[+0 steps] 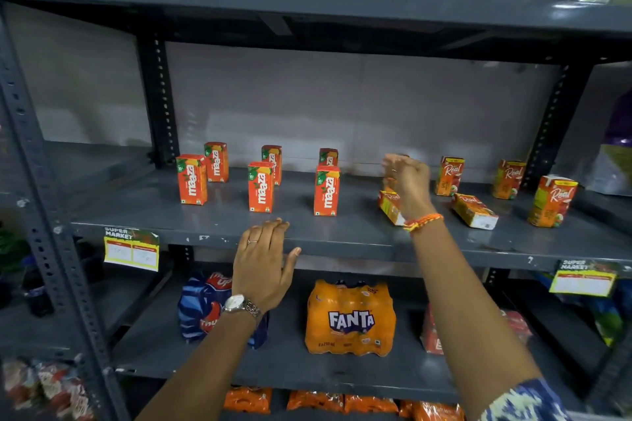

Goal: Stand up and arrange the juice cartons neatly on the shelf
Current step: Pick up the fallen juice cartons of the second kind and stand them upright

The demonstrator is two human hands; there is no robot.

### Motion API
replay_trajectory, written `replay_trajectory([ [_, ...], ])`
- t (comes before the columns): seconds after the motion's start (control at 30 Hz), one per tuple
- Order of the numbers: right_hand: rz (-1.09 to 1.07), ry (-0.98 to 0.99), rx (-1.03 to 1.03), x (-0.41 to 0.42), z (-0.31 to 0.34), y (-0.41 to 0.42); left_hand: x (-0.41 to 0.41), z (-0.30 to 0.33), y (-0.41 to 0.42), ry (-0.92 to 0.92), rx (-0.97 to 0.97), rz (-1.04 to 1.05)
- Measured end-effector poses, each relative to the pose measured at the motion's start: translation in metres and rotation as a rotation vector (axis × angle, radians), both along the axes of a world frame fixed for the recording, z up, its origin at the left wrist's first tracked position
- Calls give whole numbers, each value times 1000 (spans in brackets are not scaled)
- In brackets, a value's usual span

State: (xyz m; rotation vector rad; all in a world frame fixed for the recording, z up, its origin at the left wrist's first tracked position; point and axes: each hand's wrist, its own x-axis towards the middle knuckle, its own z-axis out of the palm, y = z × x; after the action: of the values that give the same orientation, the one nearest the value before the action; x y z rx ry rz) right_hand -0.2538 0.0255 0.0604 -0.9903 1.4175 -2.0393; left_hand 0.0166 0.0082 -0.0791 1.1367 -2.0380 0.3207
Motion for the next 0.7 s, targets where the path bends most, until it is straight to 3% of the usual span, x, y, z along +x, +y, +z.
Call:
replay_trajectory([
  [0.07,-226,248,181,-23,-9,14,-3,1,2,20,2,7],
  [0.13,-317,442,371,-38,-18,26,-6,3,4,45,12,28],
  [0.27,-133,551,732,-38,-21,35,-23,11,15,52,-3,-5],
  [0.5,-180,871,792,-10,-20,34,-72,10,39,-25,0,-143],
  [0.6,-191,849,776,0,-18,33,-74,5,38,-66,-12,-120],
  [0.7,-119,540,664,-3,-18,36,-70,4,33,-114,-20,-125],
])
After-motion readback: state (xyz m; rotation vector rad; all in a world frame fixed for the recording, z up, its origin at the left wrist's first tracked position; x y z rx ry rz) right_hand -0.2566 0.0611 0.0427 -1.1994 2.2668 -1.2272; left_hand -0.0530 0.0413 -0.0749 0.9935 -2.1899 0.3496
